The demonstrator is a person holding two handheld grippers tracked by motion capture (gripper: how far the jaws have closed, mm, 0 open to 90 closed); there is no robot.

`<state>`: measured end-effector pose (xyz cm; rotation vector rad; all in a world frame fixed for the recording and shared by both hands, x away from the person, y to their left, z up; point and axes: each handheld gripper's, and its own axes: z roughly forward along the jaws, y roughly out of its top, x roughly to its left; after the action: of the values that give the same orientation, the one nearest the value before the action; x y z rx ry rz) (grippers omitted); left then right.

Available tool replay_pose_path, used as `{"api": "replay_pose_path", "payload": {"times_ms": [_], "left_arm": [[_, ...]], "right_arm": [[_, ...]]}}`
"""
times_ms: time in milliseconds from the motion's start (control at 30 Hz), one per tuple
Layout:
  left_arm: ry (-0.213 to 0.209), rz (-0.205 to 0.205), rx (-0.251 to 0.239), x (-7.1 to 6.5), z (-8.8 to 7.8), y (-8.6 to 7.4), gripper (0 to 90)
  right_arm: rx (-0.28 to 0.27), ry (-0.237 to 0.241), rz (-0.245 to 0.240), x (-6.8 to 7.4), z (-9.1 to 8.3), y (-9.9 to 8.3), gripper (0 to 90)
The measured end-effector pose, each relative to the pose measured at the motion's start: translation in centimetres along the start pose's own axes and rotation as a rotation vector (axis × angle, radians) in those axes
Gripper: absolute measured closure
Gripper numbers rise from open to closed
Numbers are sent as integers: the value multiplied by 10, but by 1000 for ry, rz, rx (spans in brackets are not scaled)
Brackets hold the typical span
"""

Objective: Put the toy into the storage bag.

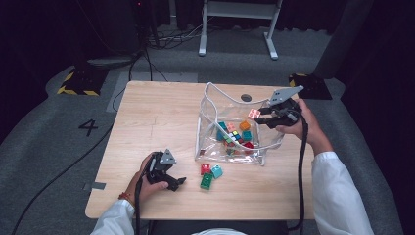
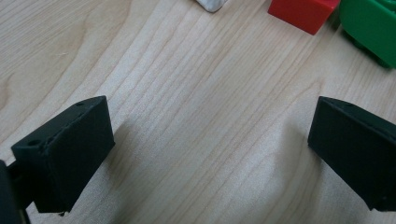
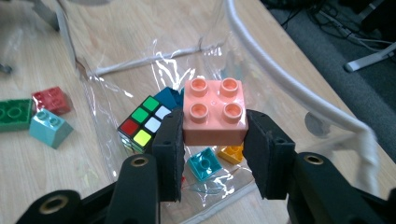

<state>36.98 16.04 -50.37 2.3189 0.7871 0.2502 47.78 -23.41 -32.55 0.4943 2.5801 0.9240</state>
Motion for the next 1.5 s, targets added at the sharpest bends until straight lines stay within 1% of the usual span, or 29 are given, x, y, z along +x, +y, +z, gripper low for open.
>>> {"api": "replay_pose_path", "payload": {"times_ms": [33, 67, 100, 167, 233, 267, 300, 367, 433, 467, 500, 567, 600, 633, 700, 767, 800, 900, 967, 1067, 1100, 1133, 1200, 1267, 1300, 1333, 1367, 1433, 1500], "left_arm": [[4, 5, 0, 0, 0, 0, 3], [1, 2, 1, 0, 0, 0, 3], [0, 0, 0, 0, 0, 0, 3], [4, 4, 0, 0, 0, 0, 3], [3, 5, 1, 0, 0, 0, 3], [4, 4, 0, 0, 0, 0, 3], [4, 4, 1, 0, 0, 0, 3], [-4, -7, 3, 0, 0, 0, 1], [-2, -7, 3, 0, 0, 0, 1], [-3, -6, 1, 0, 0, 0, 1], [-2, -7, 3, 0, 0, 0, 1], [-3, -6, 3, 0, 0, 0, 1], [-2, -7, 3, 0, 0, 0, 1], [-2, -6, 3, 0, 0, 0, 1], [-3, -6, 3, 0, 0, 0, 1], [-2, -6, 3, 0, 0, 0, 1], [-2, -6, 3, 0, 0, 0, 1], [-2, -7, 3, 0, 0, 0, 1], [-3, -7, 3, 0, 0, 0, 1], [-3, -7, 3, 0, 0, 0, 1], [-2, -7, 3, 0, 0, 0, 1], [-3, -7, 3, 0, 0, 0, 1], [-3, -7, 3, 0, 0, 0, 1], [-3, -7, 3, 0, 0, 0, 1], [-2, -6, 3, 0, 0, 0, 1], [-2, -6, 2, 0, 0, 0, 1], [-3, -7, 2, 0, 0, 0, 1], [-2, -6, 3, 0, 0, 0, 1], [-2, -6, 3, 0, 0, 0, 1]], "right_arm": [[19, 3, -1, 0, 4, 2, 594], [37, 5, -23, 0, 7, 3, 594], [55, 7, -16, 1, 11, 4, 594], [79, 19, -42, -1, 19, 6, 594], [99, 17, -50, -3, 24, 6, 594], [114, 20, -45, -3, 27, 7, 594], [118, 24, -48, -4, 30, 7, 594], [155, 29, -48, -4, 35, 8, 594], [188, 38, -53, -5, 41, 8, 594], [218, 37, -41, -5, 43, 7, 594], [236, 31, -47, -7, 43, 7, 594], [270, 20, -44, -9, 44, 4, 594], [274, 26, -35, -10, 43, 2, 594], [282, 17, -36, -10, 43, 1, 594], [312, -6, -36, -12, 38, -2, 594], [328, -11, -40, -14, 35, -6, 594], [343, -18, -44, -14, 33, -8, 594], [362, -38, -49, -16, 25, -13, 594], [352, -40, -41, -17, 19, -15, 593], [342, -48, -43, -15, 16, -16, 593], [323, -46, -46, -15, 16, -17, 592], [317, -51, -46, -14, 15, -18, 592], [276, -48, -27, -14, 12, -20, 576], [223, -39, -10, -14, 9, -22, 561], [201, -36, 2, -14, 6, -24, 540], [182, -37, 19, -12, 5, -24, 515], [166, -44, 22, -12, 2, -25, 506], [148, -53, 35, -11, -3, -26, 466], [102, -57, 57, -9, -8, -28, 433]]}}
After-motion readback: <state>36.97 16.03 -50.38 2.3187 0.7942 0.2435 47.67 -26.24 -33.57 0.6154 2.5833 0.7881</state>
